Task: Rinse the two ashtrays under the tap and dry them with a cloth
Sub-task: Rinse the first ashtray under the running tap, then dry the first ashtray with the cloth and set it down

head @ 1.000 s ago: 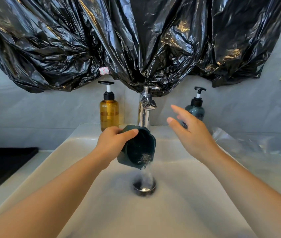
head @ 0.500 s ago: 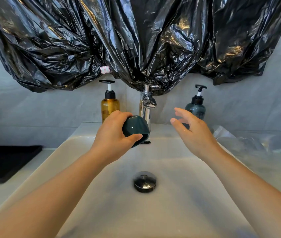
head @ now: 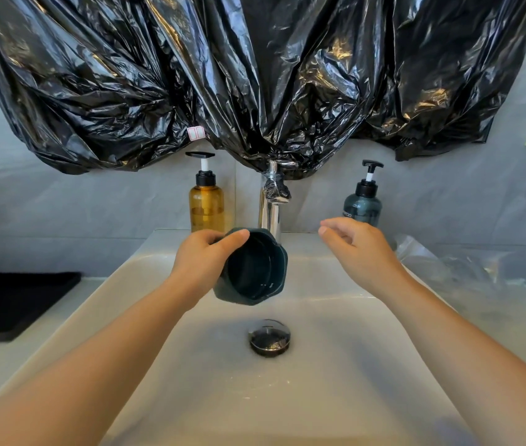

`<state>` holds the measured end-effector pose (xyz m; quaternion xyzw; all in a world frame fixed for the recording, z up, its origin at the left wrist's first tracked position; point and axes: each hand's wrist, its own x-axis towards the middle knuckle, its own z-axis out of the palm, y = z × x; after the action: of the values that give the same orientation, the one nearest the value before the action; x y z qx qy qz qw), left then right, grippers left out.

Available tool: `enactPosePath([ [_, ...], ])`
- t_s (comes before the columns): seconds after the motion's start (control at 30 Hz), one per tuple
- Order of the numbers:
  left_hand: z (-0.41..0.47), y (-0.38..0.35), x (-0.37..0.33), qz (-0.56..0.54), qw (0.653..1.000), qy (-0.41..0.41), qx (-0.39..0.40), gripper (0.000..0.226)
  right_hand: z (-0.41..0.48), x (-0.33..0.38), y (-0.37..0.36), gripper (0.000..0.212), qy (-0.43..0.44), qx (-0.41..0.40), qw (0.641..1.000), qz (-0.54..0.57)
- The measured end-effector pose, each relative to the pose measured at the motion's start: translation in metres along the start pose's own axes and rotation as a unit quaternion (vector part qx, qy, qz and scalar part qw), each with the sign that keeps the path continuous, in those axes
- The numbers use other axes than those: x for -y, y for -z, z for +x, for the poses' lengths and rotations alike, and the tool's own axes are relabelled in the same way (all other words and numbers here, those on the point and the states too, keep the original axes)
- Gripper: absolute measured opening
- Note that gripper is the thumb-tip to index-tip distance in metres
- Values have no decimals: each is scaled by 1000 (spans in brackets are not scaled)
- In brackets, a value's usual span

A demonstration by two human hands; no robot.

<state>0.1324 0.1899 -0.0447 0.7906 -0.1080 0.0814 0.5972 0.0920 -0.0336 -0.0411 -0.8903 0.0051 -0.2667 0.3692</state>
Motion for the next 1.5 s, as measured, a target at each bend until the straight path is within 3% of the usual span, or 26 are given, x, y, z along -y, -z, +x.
enactPosePath([
  [0.1,-11,-4,-9,-11,998,54,5,31,-2,-2,4,19,-3,3,1000,-6],
  [0.3,-48,8,-46,-13,998,65,-22,37,-28,20,44,16,10,3,999,-36],
  [0.47,-111,20,-64,-86,990,105,-33,37,-91,29,91,17,6,4,999,-45],
  [0.57,-157,21,-69,-72,990,116,-20,46,-139,24,115,19,0,-12,998,-54],
  [0.63,-190,17,-71,-68,993,100,-11,38,-174,19,129,16,-8,-12,998,-59],
  [0.73,-239,4,-75,-101,987,118,-28,26,-221,6,149,14,-21,21,997,-66],
  [0.9,-290,-11,-65,-110,981,151,-43,37,-282,-26,167,20,-66,55,991,-104],
  [0.97,-301,-16,-62,-100,982,154,-34,43,-299,-38,169,12,-104,94,982,-127],
  [1.13,-314,-25,-56,-92,983,153,-33,52,-318,-65,157,45,-147,139,965,-168],
  [1.2,-316,-27,-53,-92,982,160,-34,51,-321,-74,148,44,-146,148,959,-194],
  [1.33,-313,-29,-49,-82,982,169,-31,47,-318,-80,139,22,-116,113,968,-192],
  [1.5,-295,-31,-52,-84,981,171,-31,45,-290,-58,146,39,-40,34,991,-121],
])
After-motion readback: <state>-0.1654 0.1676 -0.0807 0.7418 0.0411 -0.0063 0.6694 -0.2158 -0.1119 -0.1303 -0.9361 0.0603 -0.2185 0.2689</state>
